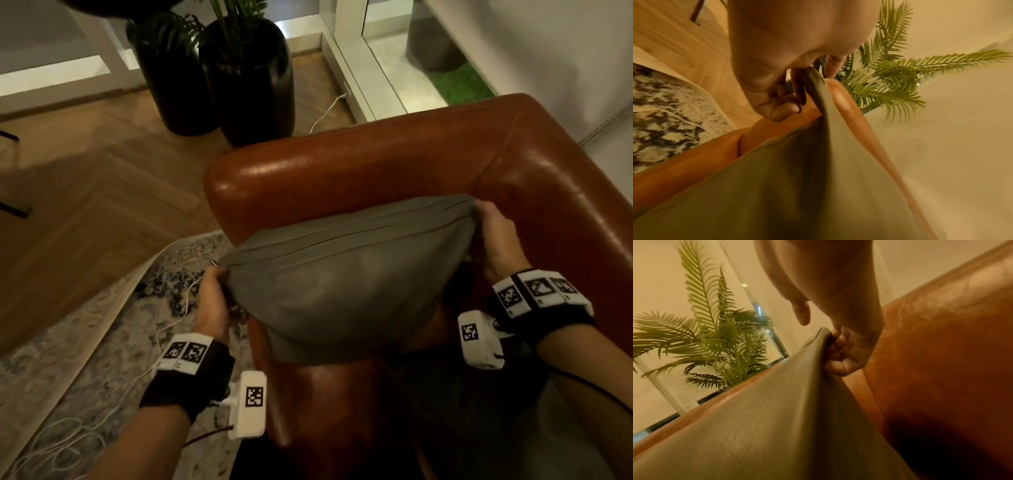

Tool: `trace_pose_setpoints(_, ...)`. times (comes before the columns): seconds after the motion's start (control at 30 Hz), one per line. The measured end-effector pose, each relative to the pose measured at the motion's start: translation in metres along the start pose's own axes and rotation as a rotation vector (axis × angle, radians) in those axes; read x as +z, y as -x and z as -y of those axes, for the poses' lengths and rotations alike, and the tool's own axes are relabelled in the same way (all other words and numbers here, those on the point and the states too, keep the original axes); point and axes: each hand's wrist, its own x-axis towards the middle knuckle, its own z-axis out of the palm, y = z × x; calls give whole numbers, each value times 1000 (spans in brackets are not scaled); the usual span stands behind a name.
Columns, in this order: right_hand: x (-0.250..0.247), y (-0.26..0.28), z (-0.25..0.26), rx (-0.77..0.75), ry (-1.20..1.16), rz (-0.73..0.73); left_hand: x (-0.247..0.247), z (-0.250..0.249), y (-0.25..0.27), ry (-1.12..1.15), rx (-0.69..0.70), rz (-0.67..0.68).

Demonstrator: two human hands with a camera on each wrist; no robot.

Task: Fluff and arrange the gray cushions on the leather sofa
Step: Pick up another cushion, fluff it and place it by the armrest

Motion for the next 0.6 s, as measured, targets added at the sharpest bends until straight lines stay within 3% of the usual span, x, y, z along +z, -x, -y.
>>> trace_pose_setpoints(0.13,-5,-9,9,-54,161,-16,-5,1,-28,-116,125,-98)
trace_pose_setpoints(0.2,-3,-17,-1,-10,234,26,-4,13,-42,-225,119,-140)
trace_pose_setpoints(0.3,3,-27,-26,33,418,29,9,22,-31,-549,131,-195)
trace_pose_setpoints(0.37,3,-30,-27,-22,496,-36,11,15,-24,-623,180,-267)
trace_pose_setpoints(0.43,4,-28,-16,-155,560,-149,3,1,-20,-638,247,-360)
trace_pose_setpoints(0.5,13,-8,-6,-422,655,-251,3,-9,-4,-702,490,-499)
trace_pose_setpoints(0.57,39,29,-7,-802,772,-135,32,-7,24,-763,873,-419)
trace_pose_setpoints(0.6,59,49,-13,-967,845,18,53,-1,38,-857,1014,-274)
